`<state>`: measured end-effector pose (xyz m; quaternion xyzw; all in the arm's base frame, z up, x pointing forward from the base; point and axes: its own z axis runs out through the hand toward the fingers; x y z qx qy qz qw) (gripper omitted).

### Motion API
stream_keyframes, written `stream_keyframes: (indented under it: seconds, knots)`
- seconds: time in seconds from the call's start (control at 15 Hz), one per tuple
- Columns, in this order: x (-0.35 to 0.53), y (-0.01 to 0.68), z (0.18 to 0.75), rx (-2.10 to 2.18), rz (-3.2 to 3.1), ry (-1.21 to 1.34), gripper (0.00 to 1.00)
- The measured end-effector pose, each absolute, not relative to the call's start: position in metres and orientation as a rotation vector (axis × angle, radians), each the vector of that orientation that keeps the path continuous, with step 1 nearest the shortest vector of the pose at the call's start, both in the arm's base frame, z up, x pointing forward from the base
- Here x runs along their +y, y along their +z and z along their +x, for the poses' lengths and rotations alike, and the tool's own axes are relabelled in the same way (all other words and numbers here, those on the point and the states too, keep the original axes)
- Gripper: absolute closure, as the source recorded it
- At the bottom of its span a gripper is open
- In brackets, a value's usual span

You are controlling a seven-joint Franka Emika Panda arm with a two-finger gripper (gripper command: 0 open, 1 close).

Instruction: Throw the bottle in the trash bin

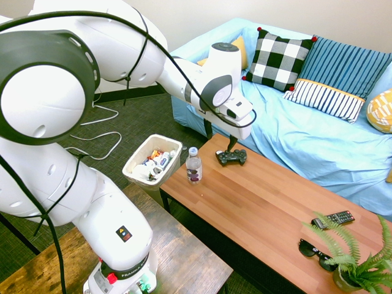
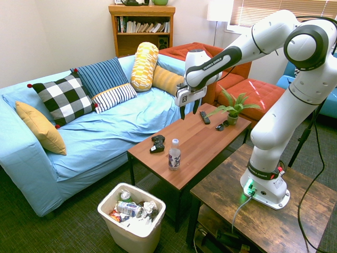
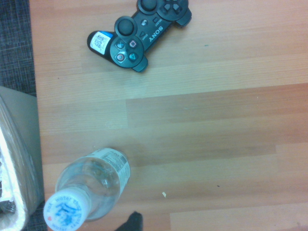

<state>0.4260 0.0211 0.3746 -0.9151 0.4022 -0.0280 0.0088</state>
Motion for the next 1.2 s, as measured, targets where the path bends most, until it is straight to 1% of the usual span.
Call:
stream_keyframes:
  seconds: [0.4,0.8,1.2]
  knots:
    - [0.032,0.363,0.429,1.251,-2.834,-0.032,0.00]
    - [0.097,0.357,0.418,1.229,-2.861,-0.044,0.00]
    - [0.129,0.307,0.407,1.235,-2.920,-0.037,0.00]
